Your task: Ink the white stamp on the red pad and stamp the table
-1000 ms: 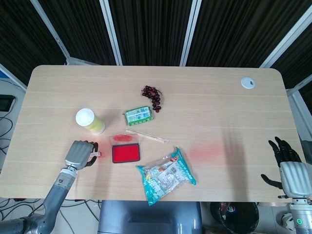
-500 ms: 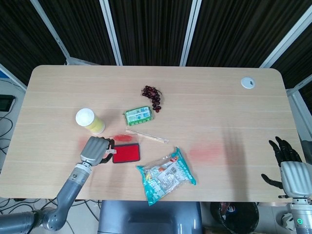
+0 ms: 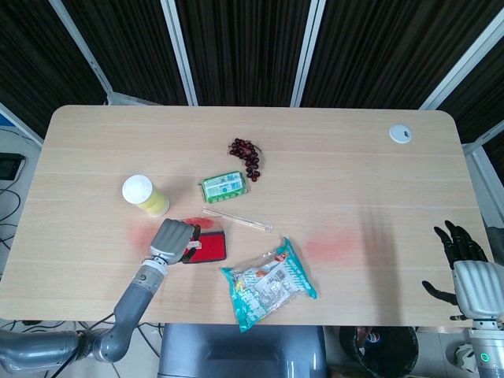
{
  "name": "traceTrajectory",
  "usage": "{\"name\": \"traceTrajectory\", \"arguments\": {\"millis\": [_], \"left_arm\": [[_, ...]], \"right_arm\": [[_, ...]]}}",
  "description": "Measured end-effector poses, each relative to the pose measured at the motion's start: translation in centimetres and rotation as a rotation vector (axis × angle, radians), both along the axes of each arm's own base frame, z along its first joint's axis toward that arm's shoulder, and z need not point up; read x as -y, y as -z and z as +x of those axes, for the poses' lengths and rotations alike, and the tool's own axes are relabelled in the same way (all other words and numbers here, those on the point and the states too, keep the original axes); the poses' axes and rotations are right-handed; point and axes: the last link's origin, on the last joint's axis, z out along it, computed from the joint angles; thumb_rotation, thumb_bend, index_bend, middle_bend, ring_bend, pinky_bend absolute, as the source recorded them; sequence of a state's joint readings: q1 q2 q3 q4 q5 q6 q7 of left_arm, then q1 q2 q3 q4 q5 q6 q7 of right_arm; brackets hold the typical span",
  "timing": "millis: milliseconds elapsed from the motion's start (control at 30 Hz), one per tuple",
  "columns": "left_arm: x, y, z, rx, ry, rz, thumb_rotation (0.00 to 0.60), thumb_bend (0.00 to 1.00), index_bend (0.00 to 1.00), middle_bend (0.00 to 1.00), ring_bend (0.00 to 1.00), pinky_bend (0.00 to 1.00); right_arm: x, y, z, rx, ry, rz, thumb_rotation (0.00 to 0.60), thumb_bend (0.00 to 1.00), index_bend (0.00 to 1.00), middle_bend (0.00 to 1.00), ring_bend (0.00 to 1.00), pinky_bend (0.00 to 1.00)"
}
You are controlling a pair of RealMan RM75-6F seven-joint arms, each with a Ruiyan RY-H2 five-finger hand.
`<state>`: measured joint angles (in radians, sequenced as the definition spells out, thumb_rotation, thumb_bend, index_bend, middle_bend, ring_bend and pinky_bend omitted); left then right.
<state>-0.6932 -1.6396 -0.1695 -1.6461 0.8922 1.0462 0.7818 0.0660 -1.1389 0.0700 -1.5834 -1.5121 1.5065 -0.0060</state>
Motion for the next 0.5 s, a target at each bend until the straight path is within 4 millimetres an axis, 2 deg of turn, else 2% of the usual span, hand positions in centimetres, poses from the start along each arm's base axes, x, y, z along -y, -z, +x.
{"name": "traceTrajectory", "arguments": {"millis": [500], "left_arm": [[-0.1, 1.9, -0.5, -0.057, -0.027, -0.032, 0.600, 0.47, 0.70, 0.68, 0.53, 0.61]], "right_arm": [[0.0, 0.0, 0.0, -0.001, -0.001, 0.000, 0.600, 0.17, 0.13, 0.00, 0.00, 0.19]]}}
